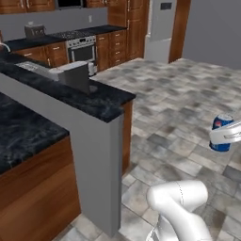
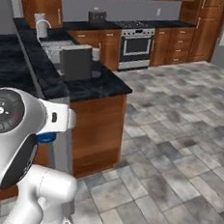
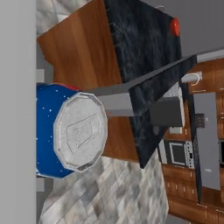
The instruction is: Open the fridge, grab two sodas, and place both sodas inside the bowl with ice on the dining counter.
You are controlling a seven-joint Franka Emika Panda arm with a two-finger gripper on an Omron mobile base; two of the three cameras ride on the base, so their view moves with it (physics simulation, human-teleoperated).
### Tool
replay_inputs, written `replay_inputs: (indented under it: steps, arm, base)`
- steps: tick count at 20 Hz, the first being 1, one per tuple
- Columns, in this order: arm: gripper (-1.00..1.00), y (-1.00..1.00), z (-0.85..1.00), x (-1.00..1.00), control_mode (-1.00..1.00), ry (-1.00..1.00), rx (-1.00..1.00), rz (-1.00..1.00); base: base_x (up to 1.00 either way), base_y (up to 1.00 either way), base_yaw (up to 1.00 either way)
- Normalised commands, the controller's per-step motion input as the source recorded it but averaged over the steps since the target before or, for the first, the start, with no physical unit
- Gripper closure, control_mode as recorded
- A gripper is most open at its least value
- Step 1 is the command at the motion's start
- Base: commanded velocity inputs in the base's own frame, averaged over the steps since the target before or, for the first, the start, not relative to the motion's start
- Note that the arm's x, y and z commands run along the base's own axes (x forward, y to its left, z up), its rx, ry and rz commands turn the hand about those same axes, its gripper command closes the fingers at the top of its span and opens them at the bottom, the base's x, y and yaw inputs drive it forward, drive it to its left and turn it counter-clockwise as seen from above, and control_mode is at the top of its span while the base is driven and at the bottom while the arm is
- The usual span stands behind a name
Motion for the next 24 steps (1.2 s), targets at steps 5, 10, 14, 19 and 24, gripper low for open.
replay_inputs:
  steps: [5,10,14,19,24]
  arm:
    - [1.00,0.00,0.00,0.00,1.00,0.00,0.00,0.00]
    - [1.00,0.00,0.00,0.00,1.00,0.00,0.00,0.00]
    - [1.00,0.00,0.00,0.00,1.00,0.00,0.00,0.00]
    - [1.00,0.00,0.00,0.00,1.00,0.00,0.00,0.00]
    - [1.00,0.00,0.00,0.00,1.00,0.00,0.00,0.00]
  base:
    - [-0.55,1.00,0.00]
    - [-0.10,1.00,-0.05]
    - [0.07,1.00,-0.11]
    - [0.22,1.00,-0.09]
    - [0.12,1.00,-0.08]
